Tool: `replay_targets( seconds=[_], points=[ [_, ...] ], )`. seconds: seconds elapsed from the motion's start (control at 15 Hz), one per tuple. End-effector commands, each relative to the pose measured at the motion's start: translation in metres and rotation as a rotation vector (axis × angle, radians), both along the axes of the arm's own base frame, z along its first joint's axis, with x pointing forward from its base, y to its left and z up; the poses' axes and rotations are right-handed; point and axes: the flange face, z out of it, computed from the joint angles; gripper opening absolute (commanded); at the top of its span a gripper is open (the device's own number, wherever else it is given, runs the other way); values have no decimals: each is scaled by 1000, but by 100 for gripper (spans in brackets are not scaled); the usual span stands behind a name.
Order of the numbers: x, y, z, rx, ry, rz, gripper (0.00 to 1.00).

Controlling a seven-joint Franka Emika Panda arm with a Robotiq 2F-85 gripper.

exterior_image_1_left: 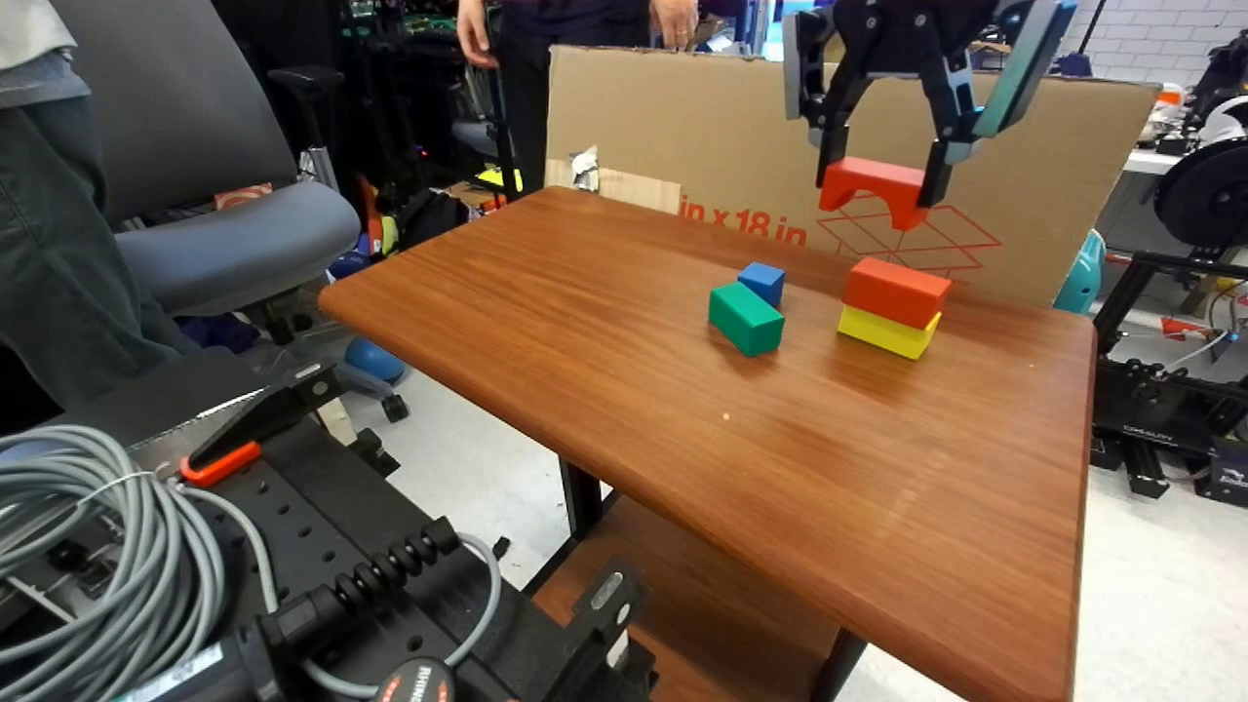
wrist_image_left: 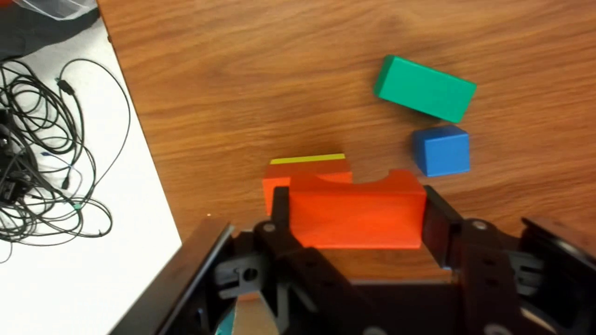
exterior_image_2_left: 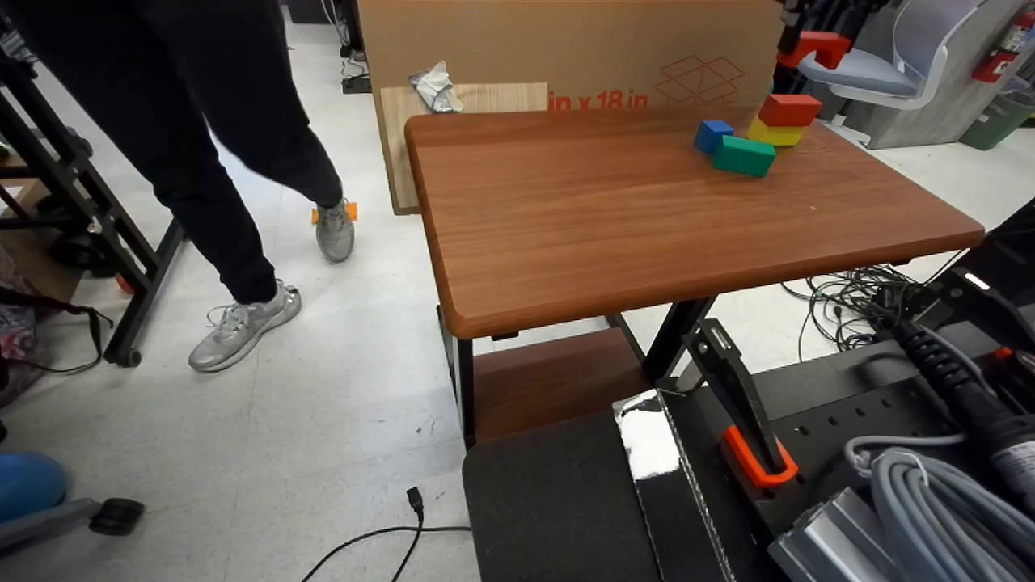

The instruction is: Pick up all the objects on the table and put them in order

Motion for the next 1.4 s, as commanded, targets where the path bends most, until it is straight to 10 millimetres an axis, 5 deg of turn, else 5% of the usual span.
replay_targets(
  seconds=[0.0,0.53,1.33],
  points=[
    [-5,-21,-2,-18,54,-2,42],
    [3,-35,-22,-13,91,-25,42],
    [32,-25,-38,-16,111,15,42]
  ],
)
